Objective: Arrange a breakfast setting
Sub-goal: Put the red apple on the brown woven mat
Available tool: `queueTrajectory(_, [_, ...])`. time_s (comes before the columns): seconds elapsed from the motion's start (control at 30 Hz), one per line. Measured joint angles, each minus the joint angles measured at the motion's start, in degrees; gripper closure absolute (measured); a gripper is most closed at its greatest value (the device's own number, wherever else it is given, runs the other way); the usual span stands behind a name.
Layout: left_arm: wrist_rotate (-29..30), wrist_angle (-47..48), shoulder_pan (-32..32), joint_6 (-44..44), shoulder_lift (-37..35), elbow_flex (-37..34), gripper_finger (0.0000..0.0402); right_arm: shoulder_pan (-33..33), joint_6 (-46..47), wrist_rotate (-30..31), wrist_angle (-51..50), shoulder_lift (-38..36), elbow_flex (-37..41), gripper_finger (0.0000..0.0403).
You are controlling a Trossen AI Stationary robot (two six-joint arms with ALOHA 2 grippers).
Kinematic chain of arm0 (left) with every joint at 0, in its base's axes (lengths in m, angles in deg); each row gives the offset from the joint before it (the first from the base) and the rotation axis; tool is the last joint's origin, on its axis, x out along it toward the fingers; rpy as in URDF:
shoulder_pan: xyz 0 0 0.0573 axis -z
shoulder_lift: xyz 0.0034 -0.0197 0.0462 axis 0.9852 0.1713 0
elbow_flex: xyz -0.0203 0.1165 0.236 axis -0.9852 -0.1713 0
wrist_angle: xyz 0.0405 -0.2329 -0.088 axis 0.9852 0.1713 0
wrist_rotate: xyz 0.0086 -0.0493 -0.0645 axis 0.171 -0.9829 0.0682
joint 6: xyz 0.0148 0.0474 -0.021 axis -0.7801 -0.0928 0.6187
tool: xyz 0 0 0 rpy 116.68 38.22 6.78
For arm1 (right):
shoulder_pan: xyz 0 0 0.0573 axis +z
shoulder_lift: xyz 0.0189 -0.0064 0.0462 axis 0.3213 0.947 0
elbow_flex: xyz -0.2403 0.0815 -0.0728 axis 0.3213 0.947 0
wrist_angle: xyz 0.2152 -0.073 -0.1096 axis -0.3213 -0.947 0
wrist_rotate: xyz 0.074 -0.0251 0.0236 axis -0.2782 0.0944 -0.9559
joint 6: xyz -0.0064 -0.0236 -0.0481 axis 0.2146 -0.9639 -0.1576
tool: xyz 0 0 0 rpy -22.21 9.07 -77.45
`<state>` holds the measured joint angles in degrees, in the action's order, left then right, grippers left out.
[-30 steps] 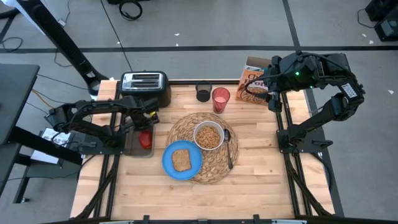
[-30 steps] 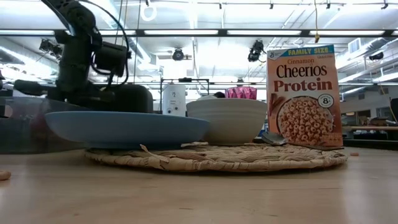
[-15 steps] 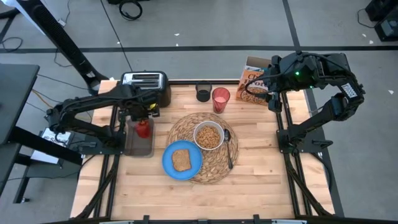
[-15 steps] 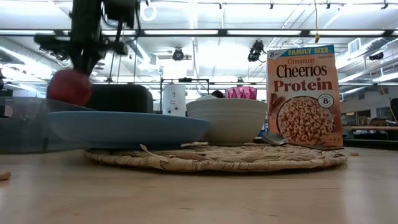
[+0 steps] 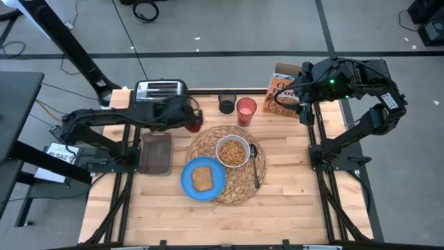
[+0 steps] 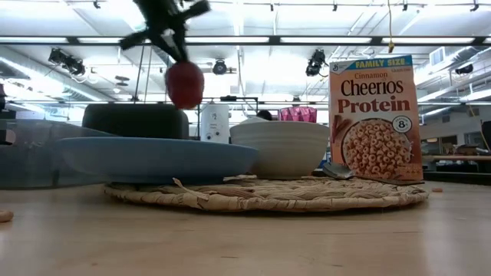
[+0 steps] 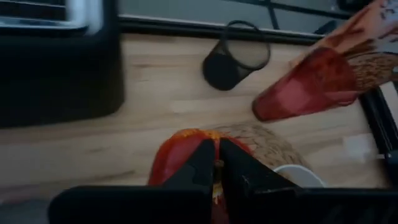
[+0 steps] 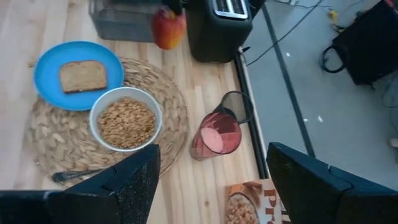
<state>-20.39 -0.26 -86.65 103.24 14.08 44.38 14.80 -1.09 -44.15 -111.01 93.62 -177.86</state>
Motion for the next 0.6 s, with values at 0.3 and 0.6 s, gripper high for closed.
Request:
queueTrajectory(0.3, [0.12, -13.47, 2.81, -6.11, 13.58, -0.04, 0.0382, 0.0, 0.98, -2.76, -1.43, 0.0, 0.0, 0.0114])
queueTrajectory(0.6, [-2.1, -12.4, 3.64, -4.72, 19.85, -0.11, 0.0381, 0.0, 1.71, -3.05, -1.43, 0.0, 0.0, 0.0114])
